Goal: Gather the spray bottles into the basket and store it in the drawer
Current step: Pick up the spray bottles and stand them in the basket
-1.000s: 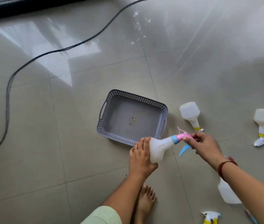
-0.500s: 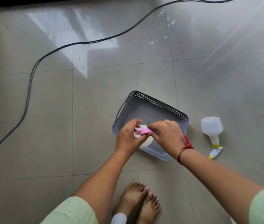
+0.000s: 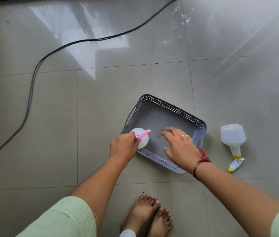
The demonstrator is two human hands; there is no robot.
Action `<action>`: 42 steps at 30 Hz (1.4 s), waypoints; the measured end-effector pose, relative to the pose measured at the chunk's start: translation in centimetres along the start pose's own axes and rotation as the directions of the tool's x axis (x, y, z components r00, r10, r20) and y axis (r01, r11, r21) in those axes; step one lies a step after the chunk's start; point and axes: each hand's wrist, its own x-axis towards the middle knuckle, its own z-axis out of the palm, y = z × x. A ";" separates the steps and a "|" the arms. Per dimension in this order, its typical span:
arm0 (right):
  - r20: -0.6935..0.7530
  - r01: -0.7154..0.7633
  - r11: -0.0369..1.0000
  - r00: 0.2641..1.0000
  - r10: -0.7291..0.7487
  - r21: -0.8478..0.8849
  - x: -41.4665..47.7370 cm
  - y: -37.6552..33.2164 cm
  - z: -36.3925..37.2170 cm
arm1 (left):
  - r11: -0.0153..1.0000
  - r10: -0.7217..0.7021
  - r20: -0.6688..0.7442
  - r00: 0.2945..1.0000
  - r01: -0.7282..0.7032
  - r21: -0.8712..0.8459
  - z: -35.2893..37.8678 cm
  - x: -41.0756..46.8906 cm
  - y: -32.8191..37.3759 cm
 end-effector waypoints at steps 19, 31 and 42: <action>-0.054 -0.543 0.837 0.835 0.547 0.072 -6.8 9.2 -0.8 | 0.922 0.368 -0.291 0.883 -0.387 -0.011 -1.5 0.3 3.2; -0.112 -0.693 0.622 0.631 0.768 0.364 -10.0 21.7 5.1 | 0.660 0.751 0.036 0.659 -0.751 -0.014 8.0 1.4 21.0; 0.088 -0.715 0.245 0.394 0.915 0.654 -6.0 27.0 12.7 | 0.629 0.776 0.069 0.627 -0.777 -0.011 15.0 3.1 21.3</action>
